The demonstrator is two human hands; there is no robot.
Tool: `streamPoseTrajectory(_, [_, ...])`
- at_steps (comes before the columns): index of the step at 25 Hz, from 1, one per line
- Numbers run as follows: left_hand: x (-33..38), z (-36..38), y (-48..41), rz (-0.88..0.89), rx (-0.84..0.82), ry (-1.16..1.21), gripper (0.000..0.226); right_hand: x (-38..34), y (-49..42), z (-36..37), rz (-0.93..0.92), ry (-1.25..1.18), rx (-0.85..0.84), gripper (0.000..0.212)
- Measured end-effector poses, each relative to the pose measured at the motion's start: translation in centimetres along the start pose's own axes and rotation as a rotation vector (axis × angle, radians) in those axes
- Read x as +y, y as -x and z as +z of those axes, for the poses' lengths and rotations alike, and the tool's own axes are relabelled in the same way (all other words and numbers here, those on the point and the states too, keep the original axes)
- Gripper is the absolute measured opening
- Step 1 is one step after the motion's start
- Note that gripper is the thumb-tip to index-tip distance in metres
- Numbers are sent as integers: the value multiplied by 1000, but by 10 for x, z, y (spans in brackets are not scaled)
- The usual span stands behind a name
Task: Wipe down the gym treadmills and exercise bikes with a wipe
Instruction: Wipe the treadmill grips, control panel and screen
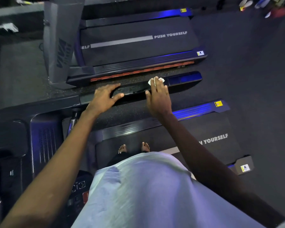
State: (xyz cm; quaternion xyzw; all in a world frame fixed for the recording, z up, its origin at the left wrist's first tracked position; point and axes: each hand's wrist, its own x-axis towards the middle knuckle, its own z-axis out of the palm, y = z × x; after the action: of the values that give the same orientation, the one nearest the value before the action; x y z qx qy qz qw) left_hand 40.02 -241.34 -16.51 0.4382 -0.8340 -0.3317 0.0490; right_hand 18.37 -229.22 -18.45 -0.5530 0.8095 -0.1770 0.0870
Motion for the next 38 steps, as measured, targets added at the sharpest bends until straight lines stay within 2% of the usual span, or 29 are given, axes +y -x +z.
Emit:
streamPoseTrajectory(3, [1,0,-1,-20,7,21,58,-22,0,6,-142,-1,-105,63])
streamPoseTrajectory(5, [3,0,0,-22,10,21,57,-13,0,3,-184,53,-101,61])
streamPoseTrajectory(8, [6,-1,2,-22,8,29,56,22,1,-12,3,101,12,61])
streamPoseTrajectory(10, [9,-2,2,-33,9,26,56,32,2,-16,123,86,8,64])
streamPoseTrajectory(11, [10,-2,2,-37,11,24,56,26,1,-16,126,70,-5,65])
streamPoseTrajectory(16, [11,-5,2,-84,-16,-9,62,-14,-2,-3,-215,48,-171,66])
streamPoseTrajectory(17, [8,-5,2,-97,-18,-24,64,-8,-3,-7,-203,67,-156,66])
streamPoseTrajectory(20, [3,-6,8,-116,-12,-77,68,31,3,-19,-6,148,-39,69])
streamPoseTrajectory(23, [3,-5,9,-133,-11,-86,65,38,5,-20,89,151,-44,76])
streamPoseTrajectory(25, [4,-5,9,-142,-11,-88,67,15,-2,-14,30,81,-73,76])
streamPoseTrajectory(27, [2,-9,11,-167,-11,-78,67,-4,-6,-10,-118,37,-142,73])
streamPoseTrajectory(33, [-25,-26,23,-183,2,-125,61,-34,9,8,-399,50,-282,75])
streamPoseTrajectory(35, [-30,-32,25,-186,-15,-143,62,-43,9,11,-414,61,-275,73])
streamPoseTrajectory(38, [-28,-37,27,-164,-1,-132,55,-25,9,3,-292,116,-190,65])
